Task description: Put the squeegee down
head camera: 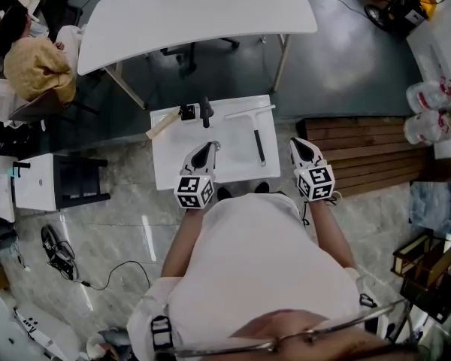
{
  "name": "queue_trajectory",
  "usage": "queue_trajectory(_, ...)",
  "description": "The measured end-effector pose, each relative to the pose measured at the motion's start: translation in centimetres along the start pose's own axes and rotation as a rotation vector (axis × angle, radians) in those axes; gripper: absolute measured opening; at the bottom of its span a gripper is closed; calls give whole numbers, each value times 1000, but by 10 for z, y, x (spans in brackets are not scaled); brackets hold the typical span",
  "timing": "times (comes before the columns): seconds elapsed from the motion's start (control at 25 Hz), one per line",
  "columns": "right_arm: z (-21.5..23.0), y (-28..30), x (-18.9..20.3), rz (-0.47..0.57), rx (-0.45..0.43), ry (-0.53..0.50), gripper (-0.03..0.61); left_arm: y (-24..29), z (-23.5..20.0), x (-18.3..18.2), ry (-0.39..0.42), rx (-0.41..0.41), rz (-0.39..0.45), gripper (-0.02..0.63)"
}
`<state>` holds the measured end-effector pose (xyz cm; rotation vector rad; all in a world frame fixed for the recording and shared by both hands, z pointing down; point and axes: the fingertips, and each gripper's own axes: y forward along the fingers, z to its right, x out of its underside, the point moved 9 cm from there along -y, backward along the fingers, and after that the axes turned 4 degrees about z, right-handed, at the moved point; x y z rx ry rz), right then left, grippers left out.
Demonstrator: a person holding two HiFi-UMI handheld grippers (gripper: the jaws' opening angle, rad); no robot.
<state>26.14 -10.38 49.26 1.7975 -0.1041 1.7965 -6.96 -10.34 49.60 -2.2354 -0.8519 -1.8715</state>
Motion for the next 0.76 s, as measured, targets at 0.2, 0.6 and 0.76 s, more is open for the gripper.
queue_trajectory(0.2, -2, 2, -2, -1, -8, -2, 5, 0, -3, -1, -9, 3, -9, 5)
queue_trajectory(0.6, -7, 8, 1, -12, -21, -16, 5, 3, -9, 5, -48, -2, -26, 5)
queue_trajectory(0.76, -6, 9, 1, -10, -18, -10, 5, 4, -8, 5, -43, -1, -25, 5)
